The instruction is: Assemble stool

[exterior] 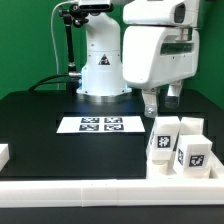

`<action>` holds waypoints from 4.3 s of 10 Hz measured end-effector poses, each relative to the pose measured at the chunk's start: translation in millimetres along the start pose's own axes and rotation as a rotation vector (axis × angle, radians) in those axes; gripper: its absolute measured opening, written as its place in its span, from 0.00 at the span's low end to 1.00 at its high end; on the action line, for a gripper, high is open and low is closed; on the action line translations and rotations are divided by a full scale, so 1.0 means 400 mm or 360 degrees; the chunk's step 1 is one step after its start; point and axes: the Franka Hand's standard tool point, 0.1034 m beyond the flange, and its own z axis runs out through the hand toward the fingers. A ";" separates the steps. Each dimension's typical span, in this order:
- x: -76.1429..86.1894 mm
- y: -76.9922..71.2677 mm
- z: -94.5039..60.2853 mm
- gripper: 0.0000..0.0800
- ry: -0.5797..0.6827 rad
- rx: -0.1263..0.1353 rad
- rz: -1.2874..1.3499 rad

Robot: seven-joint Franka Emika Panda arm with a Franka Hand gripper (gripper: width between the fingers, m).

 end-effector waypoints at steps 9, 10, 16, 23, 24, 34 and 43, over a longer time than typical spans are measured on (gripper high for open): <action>-0.009 -0.026 0.058 0.49 -0.0068 0.0042 -0.0266; -0.009 -0.025 0.058 0.49 -0.0068 0.0041 -0.0230; -0.039 -0.027 0.058 0.43 -0.0116 0.0114 0.0350; -0.042 -0.026 0.055 0.43 -0.0145 0.0108 0.1162; -0.043 -0.026 0.057 0.43 -0.0146 0.0106 0.1253; -0.035 -0.025 0.065 0.43 -0.0131 0.0144 0.2411; -0.004 -0.035 0.066 0.43 -0.0157 0.0159 0.3559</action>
Offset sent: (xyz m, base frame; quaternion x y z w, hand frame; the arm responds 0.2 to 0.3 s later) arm -0.0015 0.0123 -0.0147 -0.0045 0.0098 -0.0583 0.9982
